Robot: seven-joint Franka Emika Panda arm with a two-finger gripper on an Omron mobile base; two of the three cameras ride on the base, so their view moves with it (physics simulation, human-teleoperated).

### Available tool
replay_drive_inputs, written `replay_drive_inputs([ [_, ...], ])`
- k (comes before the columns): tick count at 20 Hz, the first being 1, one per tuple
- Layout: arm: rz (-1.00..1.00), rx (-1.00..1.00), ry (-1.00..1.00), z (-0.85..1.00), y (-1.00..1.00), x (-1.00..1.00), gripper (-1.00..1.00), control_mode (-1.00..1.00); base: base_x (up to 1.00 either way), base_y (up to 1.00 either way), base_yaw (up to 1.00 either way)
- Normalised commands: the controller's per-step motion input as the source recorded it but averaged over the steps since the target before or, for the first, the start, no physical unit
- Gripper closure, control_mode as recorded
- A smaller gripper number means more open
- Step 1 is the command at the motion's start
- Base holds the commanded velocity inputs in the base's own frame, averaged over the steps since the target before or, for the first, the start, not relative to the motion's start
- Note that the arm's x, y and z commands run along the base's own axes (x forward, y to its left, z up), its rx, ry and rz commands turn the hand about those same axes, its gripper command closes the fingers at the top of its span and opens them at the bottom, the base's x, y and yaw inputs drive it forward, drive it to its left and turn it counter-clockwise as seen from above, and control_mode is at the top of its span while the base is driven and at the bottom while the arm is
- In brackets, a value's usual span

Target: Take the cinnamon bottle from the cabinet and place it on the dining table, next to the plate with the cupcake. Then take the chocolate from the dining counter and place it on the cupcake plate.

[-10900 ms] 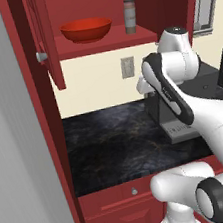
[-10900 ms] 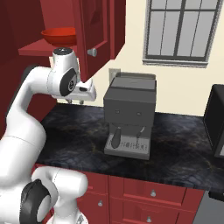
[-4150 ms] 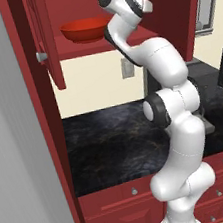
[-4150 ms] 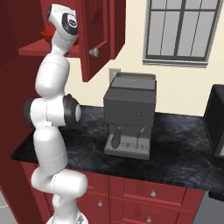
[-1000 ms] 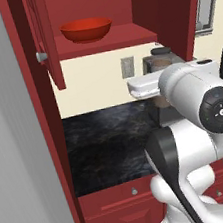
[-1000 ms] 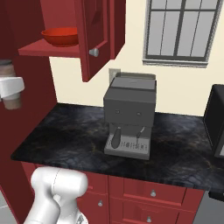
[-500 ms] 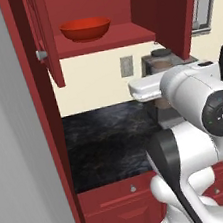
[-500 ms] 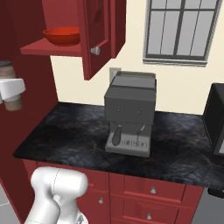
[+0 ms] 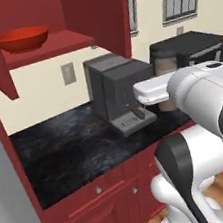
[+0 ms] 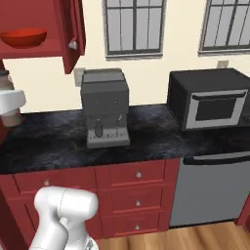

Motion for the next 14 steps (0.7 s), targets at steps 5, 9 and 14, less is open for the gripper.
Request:
replay_drive_inputs([
  [5, 0.0, 0.0, 0.0, 0.0, 0.0, 0.0, 1.0, 1.0, 0.0, 0.01, -1.0],
  [9, 0.0, 0.0, 0.0, 0.0, 0.0, 0.0, 1.0, 1.0, 0.0, 0.01, -1.0],
  [14, 0.0, 0.0, 0.0, 0.0, 0.0, 0.0, 1.0, 1.0, 0.0, 0.01, -1.0],
])
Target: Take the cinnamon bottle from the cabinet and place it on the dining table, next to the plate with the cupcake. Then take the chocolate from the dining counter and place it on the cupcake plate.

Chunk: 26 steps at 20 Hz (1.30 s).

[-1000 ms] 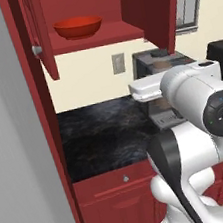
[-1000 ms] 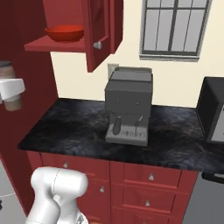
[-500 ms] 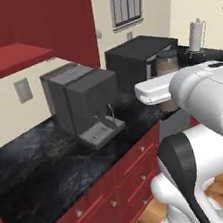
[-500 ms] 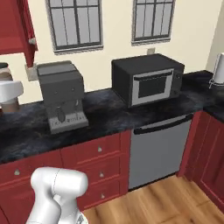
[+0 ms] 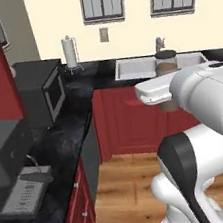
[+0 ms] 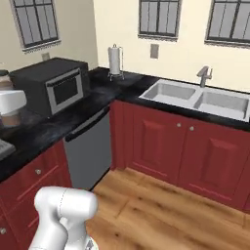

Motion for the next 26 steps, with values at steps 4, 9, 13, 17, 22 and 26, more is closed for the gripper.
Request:
replay_drive_inputs([
  [4, 0.0, 0.0, 0.0, 0.0, 0.0, 0.0, 1.0, 1.0, 0.0, 0.01, -1.0],
  [9, 0.0, 0.0, 0.0, 0.0, 0.0, 0.0, 1.0, 1.0, 0.0, 0.01, -1.0],
  [13, 0.0, 0.0, 0.0, 0.0, 0.0, 0.0, 1.0, 1.0, 0.0, 0.0, -1.0],
  [17, 0.0, 0.0, 0.0, 0.0, 0.0, 0.0, 1.0, 1.0, 0.0, 0.0, -1.0],
  [22, 0.0, 0.0, 0.0, 0.0, 0.0, 0.0, 1.0, 1.0, 0.0, 0.0, -1.0],
  [26, 0.0, 0.0, 0.0, 0.0, 0.0, 0.0, 1.0, 1.0, 0.04, 0.0, -0.96],
])
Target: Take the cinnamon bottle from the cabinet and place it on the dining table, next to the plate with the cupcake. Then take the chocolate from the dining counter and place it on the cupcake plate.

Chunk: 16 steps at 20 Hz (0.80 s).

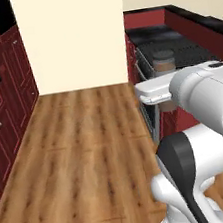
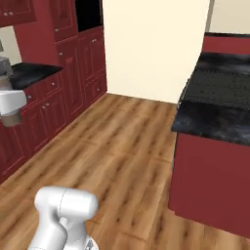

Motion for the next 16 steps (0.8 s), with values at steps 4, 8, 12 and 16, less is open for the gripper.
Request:
replay_drive_inputs([
  [4, 0.0, 0.0, 0.0, 0.0, 0.0, 0.0, 1.0, 1.0, 0.64, 0.31, -0.48],
  [8, 0.0, 0.0, 0.0, 0.0, 0.0, 0.0, 1.0, 1.0, 0.79, 0.34, -0.3],
  [12, 0.0, 0.0, 0.0, 0.0, 0.0, 0.0, 1.0, 1.0, 0.64, -0.2, -0.18],
  [16, 0.0, 0.0, 0.0, 0.0, 0.0, 0.0, 1.0, 1.0, 0.48, -0.62, 0.0],
])
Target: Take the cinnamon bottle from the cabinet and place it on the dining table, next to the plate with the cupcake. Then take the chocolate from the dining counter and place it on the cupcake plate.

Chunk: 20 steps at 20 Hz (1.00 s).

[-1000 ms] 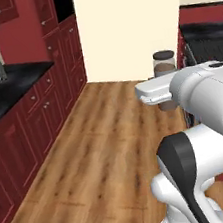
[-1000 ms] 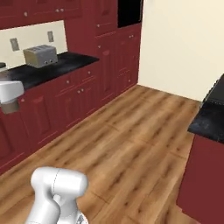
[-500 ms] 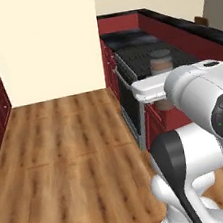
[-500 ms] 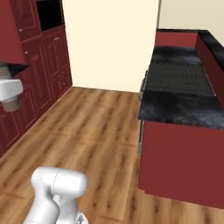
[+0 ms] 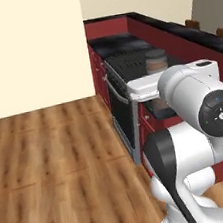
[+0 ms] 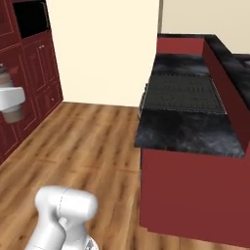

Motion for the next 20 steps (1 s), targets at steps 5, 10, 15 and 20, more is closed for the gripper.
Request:
replay_drive_inputs([
  [5, 0.0, 0.0, 0.0, 0.0, 0.0, 0.0, 1.0, 1.0, 0.44, -0.65, 0.0],
  [10, 0.0, 0.0, 0.0, 0.0, 0.0, 0.0, 1.0, 1.0, 0.41, -0.65, 0.0],
  [15, 0.0, 0.0, 0.0, 0.0, 0.0, 0.0, 1.0, 1.0, 0.32, -0.66, 0.0],
  [20, 0.0, 0.0, 0.0, 0.0, 0.0, 0.0, 1.0, 1.0, 0.23, -0.66, 0.0],
])
